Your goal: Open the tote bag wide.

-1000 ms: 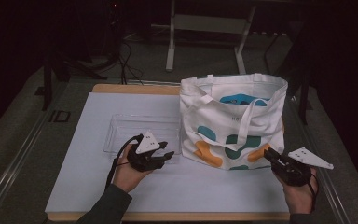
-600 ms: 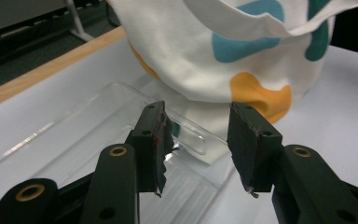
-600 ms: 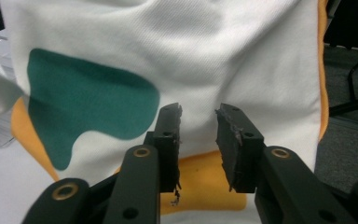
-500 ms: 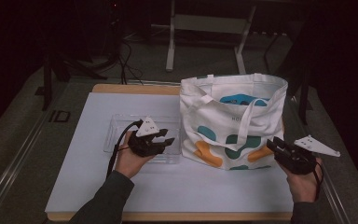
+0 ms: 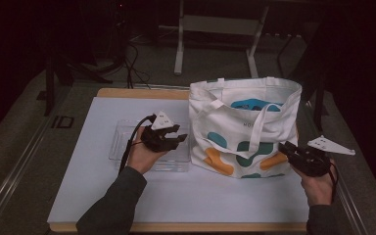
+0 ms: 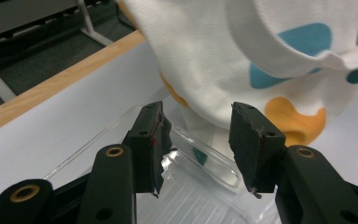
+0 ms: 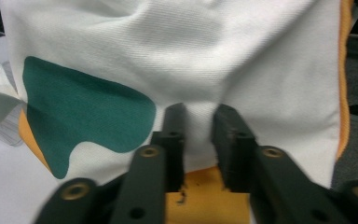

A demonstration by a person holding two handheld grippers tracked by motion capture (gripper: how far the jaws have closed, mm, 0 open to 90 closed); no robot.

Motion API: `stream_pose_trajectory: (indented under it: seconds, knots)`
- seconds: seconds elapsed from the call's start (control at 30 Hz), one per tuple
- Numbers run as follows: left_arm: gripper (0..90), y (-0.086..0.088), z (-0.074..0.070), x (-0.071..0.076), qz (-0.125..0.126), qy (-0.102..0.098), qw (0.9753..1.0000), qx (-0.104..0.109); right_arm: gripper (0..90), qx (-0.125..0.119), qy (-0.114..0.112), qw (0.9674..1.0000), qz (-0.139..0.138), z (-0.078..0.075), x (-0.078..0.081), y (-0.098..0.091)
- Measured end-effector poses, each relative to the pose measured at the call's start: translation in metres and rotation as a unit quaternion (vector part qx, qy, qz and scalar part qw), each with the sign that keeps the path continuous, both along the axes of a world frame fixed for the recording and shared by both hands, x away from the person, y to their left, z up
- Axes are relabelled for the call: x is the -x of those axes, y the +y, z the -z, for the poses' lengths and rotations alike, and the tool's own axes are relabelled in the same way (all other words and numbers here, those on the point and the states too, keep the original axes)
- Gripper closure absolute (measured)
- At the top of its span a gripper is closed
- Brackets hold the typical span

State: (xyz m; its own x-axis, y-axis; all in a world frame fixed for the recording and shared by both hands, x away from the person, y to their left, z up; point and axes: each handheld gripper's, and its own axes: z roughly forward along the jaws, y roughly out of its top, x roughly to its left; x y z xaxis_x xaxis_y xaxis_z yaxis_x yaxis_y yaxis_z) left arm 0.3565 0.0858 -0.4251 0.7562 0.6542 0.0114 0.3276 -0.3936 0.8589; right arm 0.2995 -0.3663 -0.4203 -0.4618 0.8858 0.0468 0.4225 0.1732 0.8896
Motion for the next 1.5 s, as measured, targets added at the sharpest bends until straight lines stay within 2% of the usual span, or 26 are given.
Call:
stream_pose_trajectory:
  seconds: [0.1, 0.2, 0.33, 0.47, 0.63, 0.73, 0.83, 0.93, 1.0, 1.2, 1.5]
  knots:
    - [56.5, -0.001, 0.001, -0.007, -0.003, 0.01, 0.9999, 0.003, 83.1, -0.006, 0.001, 1.0, 0.001, 0.001, 0.0, -0.003]
    - [56.9, -0.005, -0.004, -0.012, -0.001, 0.009, 0.9999, 0.009, 86.8, -0.006, 0.001, 1.0, 0.003, 0.002, -0.001, -0.003]
    - [56.8, -0.011, -0.009, -0.019, -0.001, 0.008, 1.0, 0.005, 89.0, -0.001, -0.003, 1.0, 0.005, 0.002, 0.0, -0.001]
    - [56.4, -0.016, -0.012, -0.024, -0.003, 0.013, 0.9997, 0.02, 89.2, -0.001, -0.006, 1.0, 0.002, 0.002, 0.001, -0.002]
    - [56.4, -0.023, -0.015, -0.034, -0.023, 0.014, 0.9996, 0.002, 89.2, 0.002, -0.007, 1.0, 0.0, 0.001, 0.002, -0.002]
    - [57.6, -0.027, -0.017, -0.038, -0.025, 0.017, 0.9995, -0.001, 89.2, 0.0, -0.007, 1.0, 0.0, 0.001, 0.002, -0.002]
    - [65.2, -0.031, -0.017, -0.041, -0.024, 0.022, 0.9995, -0.005, 89.2, -0.001, -0.008, 1.0, 0.0, 0.001, 0.003, -0.003]
    - [81.0, -0.03, -0.017, -0.041, -0.03, 0.023, 0.9992, 0.007, 89.2, -0.002, -0.008, 1.0, -0.001, 0.001, 0.004, -0.003]
    - [86.2, -0.029, -0.017, -0.041, -0.025, 0.023, 0.9993, 0.015, 89.3, 0.0, -0.011, 0.9999, -0.001, 0.001, 0.005, -0.004]
    - [87.7, -0.027, -0.018, -0.036, -0.016, 0.018, 0.9996, 0.011, 89.4, 0.003, -0.017, 0.9999, -0.003, 0.0, 0.01, -0.004]
    - [87.8, -0.026, -0.021, -0.022, -0.005, 0.008, 0.9996, 0.026, 89.4, 0.008, -0.027, 0.9996, -0.003, 0.001, 0.026, -0.007]
